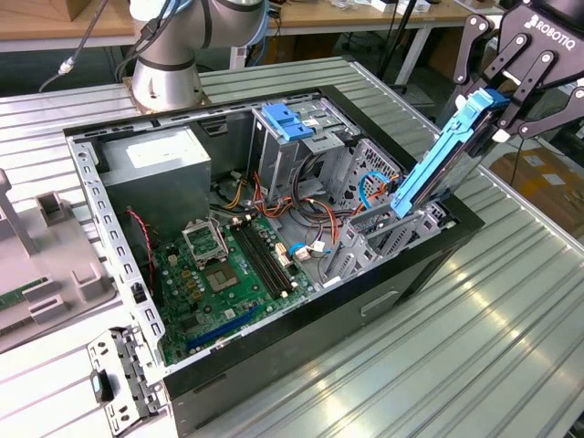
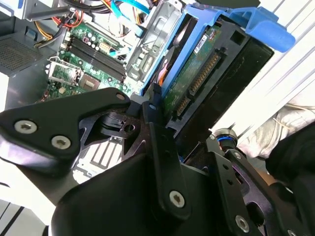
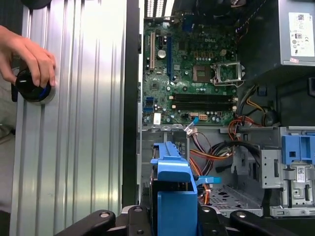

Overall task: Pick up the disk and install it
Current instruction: 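Pick up the disk, then insert the disk into the insertion slot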

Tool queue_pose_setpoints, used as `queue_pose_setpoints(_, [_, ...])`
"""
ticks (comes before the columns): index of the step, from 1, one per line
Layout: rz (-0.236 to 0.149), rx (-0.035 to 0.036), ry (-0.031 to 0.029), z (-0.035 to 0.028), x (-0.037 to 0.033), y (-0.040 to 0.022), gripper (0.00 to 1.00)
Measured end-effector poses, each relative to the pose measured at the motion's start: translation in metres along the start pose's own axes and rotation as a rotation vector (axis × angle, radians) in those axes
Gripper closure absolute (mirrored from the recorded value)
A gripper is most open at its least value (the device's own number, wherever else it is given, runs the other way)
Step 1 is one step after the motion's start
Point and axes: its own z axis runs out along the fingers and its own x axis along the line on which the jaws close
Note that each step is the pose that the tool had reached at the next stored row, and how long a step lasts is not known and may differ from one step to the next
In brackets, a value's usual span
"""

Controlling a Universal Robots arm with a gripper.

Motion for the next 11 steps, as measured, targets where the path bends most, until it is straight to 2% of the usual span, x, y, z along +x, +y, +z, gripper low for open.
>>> queue_pose_setpoints(1, [0.000, -0.0003, 0.0004, 0.0002, -0.0001, -0.0016, 0.64])
queue_pose_setpoints(11, [0.000, -0.0003, 0.0000, 0.0004, 0.0000, -0.0019, 0.64])
